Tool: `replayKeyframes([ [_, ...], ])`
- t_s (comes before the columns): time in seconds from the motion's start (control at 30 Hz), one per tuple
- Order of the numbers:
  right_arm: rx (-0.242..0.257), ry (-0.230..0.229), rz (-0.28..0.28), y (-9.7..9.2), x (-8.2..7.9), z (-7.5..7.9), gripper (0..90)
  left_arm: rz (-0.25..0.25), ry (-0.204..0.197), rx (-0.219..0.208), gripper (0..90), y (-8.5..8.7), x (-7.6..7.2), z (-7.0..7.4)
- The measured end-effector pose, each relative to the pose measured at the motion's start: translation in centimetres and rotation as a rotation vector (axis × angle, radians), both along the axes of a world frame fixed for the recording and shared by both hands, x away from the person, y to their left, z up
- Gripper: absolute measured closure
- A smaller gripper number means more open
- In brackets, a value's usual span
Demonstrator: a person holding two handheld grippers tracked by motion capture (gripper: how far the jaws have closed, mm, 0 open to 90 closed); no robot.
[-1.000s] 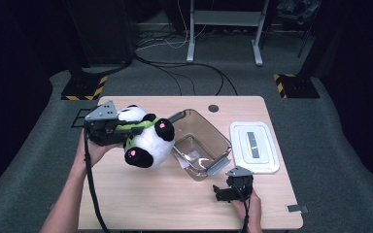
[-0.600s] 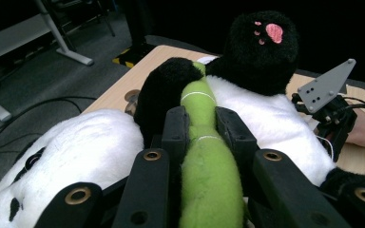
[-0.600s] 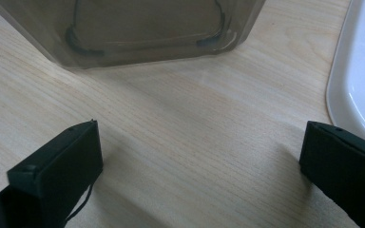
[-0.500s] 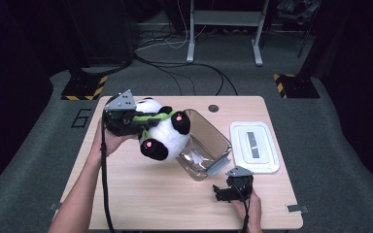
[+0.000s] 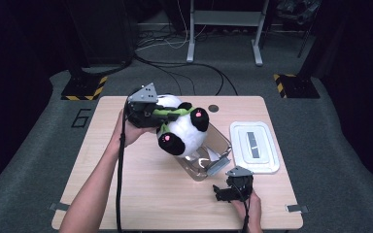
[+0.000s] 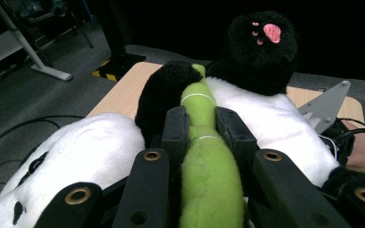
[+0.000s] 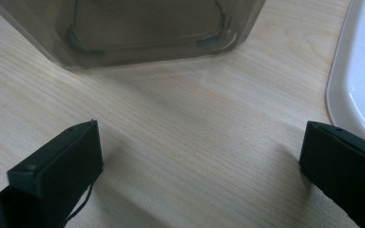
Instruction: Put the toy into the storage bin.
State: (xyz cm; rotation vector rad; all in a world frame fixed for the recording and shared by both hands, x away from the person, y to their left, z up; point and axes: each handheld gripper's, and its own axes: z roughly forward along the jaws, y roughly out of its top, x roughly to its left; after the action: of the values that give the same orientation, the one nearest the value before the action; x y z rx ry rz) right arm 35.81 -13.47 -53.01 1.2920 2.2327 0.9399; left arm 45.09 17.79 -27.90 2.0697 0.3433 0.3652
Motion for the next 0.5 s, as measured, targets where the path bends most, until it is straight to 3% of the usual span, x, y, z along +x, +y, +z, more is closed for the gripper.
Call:
replayKeyframes([
  [0.37,-0.001,-0.003,0.002,0.0,0.0,0.0,0.0,-0.027,-0.005,0.028,75.1,-2.9,1.3,-1.1],
  [0.5,0.002,0.000,0.009,0.0,0.0,0.0,0.0,-0.027,-0.012,0.059,75.0,-3.9,1.4,-1.8],
])
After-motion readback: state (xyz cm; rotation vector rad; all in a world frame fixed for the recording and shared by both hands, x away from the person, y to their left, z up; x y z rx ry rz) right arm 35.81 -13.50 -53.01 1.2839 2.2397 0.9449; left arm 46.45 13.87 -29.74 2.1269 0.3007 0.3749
